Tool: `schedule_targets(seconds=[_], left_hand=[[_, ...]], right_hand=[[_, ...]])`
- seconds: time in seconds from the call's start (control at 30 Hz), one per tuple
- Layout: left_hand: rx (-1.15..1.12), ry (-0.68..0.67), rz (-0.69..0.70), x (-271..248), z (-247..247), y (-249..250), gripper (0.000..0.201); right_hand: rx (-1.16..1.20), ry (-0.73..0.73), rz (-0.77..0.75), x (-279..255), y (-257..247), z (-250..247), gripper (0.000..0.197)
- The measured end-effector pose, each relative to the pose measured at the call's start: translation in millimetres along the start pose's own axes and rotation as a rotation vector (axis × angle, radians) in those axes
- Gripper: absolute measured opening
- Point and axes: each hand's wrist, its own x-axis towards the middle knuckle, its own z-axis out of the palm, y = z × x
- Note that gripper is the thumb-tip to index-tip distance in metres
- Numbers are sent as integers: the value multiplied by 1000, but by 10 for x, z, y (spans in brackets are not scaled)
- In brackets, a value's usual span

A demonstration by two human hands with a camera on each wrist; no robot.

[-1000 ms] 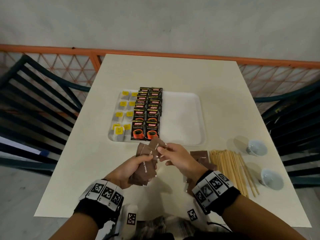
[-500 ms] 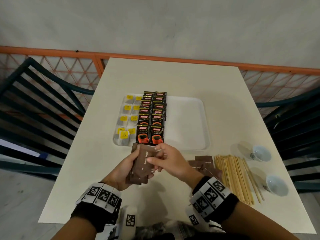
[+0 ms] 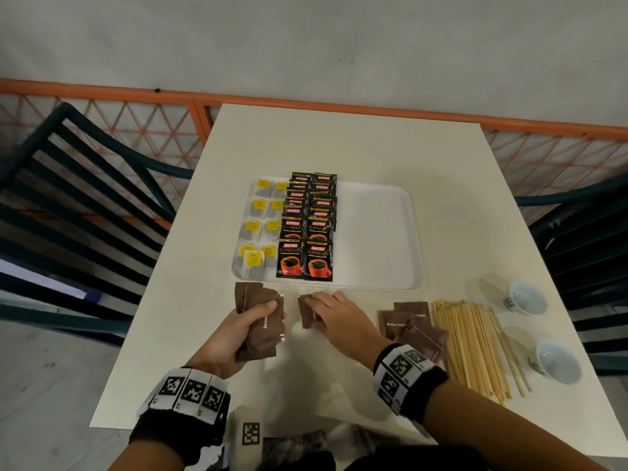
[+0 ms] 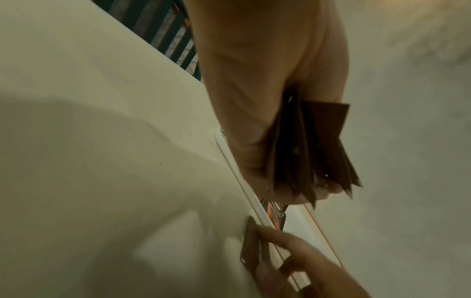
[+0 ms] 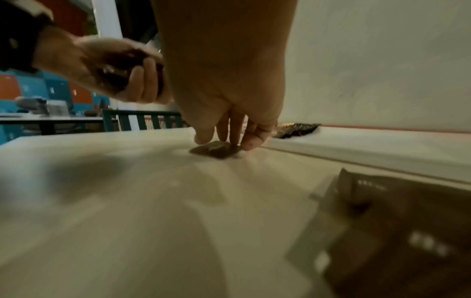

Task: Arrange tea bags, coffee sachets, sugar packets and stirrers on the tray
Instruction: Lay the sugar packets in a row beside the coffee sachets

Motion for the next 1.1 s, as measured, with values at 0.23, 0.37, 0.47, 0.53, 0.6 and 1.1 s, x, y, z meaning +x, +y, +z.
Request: schedule_targets(seconds=[0.23,0.37,0.47,0.53,0.6,1.1], left_hand=[[-46,-11,-19,-26,-8,-14,16],[-15,-2,-30,-43,117,-42,17],[15,30,-21,-67,235,-47,19],[35,45,-7,-79,315,-54,21],[83,41,10,-87,415,-64,23],[192,-99,240,-324,964,277,15]], right_hand=[[67,-34,197,12,68,-70,66],[115,-41,295,-49,138,-110,60],[309,-14,332,-124,198,-183,39],[448,15,349,-185,237,-273,31],[624,56,344,-248,261,-386,28],[731,241,91,-328,257,-1139,40]])
